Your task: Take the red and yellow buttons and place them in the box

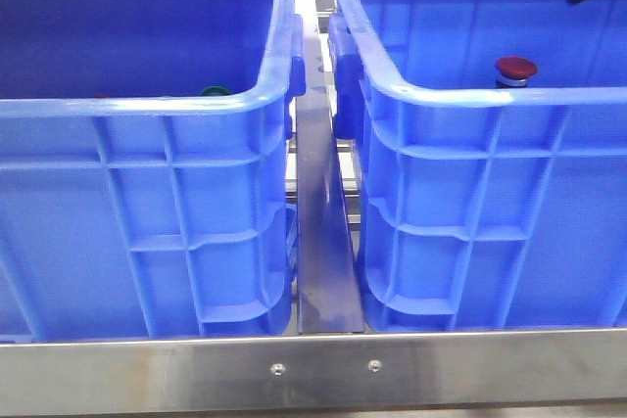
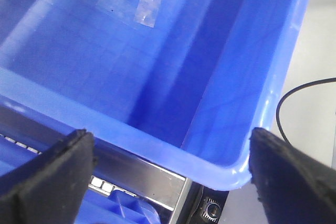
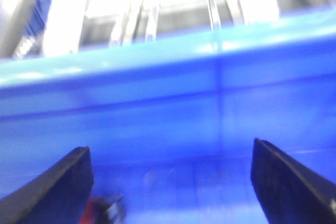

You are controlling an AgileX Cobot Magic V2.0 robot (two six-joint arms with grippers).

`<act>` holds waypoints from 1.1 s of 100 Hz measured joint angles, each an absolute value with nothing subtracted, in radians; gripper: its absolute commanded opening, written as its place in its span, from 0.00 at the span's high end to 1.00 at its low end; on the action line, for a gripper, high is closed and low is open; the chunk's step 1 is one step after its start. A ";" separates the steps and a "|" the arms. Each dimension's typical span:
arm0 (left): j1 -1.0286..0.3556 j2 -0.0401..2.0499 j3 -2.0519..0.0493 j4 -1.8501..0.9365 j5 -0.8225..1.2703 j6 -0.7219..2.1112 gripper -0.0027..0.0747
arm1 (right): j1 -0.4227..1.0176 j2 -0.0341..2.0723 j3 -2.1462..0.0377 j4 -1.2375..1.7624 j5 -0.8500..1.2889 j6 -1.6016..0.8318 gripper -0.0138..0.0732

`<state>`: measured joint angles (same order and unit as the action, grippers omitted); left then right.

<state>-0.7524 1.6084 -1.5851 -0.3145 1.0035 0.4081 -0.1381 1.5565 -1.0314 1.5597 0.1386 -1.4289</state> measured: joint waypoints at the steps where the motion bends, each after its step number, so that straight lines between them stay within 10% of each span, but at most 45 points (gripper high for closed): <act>1: -0.752 1.608 -1.585 -0.314 1.003 0.408 0.27 | -0.138 1.551 -1.027 1.560 0.139 -1.429 0.14; 56: -0.595 1.599 -1.585 0.088 1.051 -0.062 0.97 | -0.138 1.112 -0.687 1.544 0.086 -1.429 0.87; 110: -0.343 1.355 -1.349 0.179 0.968 -0.200 0.99 | -0.138 0.828 -0.569 1.536 0.227 -1.429 0.90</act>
